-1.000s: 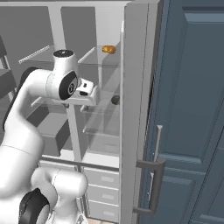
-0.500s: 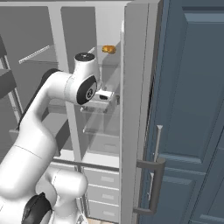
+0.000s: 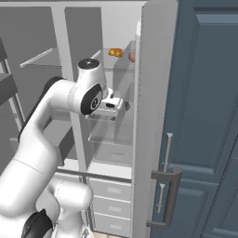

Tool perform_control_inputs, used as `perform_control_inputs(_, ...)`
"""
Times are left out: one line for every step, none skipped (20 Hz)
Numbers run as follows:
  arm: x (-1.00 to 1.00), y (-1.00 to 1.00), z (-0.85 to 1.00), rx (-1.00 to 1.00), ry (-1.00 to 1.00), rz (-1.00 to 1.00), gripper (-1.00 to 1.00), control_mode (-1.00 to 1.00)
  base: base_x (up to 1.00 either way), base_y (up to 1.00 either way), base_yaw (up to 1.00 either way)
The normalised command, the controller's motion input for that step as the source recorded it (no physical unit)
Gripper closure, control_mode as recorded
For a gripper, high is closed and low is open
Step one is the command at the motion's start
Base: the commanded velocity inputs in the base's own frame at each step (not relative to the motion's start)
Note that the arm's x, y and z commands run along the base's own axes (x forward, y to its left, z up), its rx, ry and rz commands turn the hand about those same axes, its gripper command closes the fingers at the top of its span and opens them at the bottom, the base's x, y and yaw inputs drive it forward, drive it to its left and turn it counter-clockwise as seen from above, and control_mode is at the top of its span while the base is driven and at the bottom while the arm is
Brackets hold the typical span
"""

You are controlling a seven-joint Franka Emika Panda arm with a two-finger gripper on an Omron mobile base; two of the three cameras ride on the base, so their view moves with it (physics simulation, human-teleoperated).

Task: Take the peach and squash from the fridge shelf and place them in the freezer drawer to begin freezing them.

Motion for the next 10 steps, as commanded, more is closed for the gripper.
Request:
perform_control_inputs(0.00,0.00,0.24,0.00,-0.17,0.00,-1.00,-1.00,0.00,0.00,0.00)
perform_control_inputs(0.04,0.27,0.26,0.00,-0.18,0.01,-1.00,-1.00,0.00,0.00,0.00)
perform_control_inputs(0.12,0.45,0.49,-0.03,-0.22,0.01,-1.00,-1.00,0.00,0.00,0.00)
perform_control_inputs(0.41,0.51,0.49,0.00,-0.18,0.00,-1.00,-1.00,0.00,0.00,0.00)
perform_control_inputs(0.37,0.52,0.64,-0.03,-0.25,0.00,-1.00,-1.00,0.00,0.00,0.00)
perform_control_inputs(0.52,0.61,0.66,-0.03,-0.21,-0.03,-1.00,-1.00,0.00,0.00,0.00)
perform_control_inputs(0.58,0.50,0.71,-0.03,-0.18,-0.07,-1.00,-1.00,0.00,0.00,0.00)
perform_control_inputs(0.63,0.41,0.67,-0.02,-0.18,-0.11,-1.00,-1.00,0.00,0.00,0.00)
perform_control_inputs(0.69,0.46,0.56,-0.02,-0.18,-0.17,-1.00,-1.00,0.00,0.00,0.00)
perform_control_inputs(0.68,0.46,0.51,-0.04,-0.15,-0.24,-1.00,-1.00,0.00,0.00,0.00)
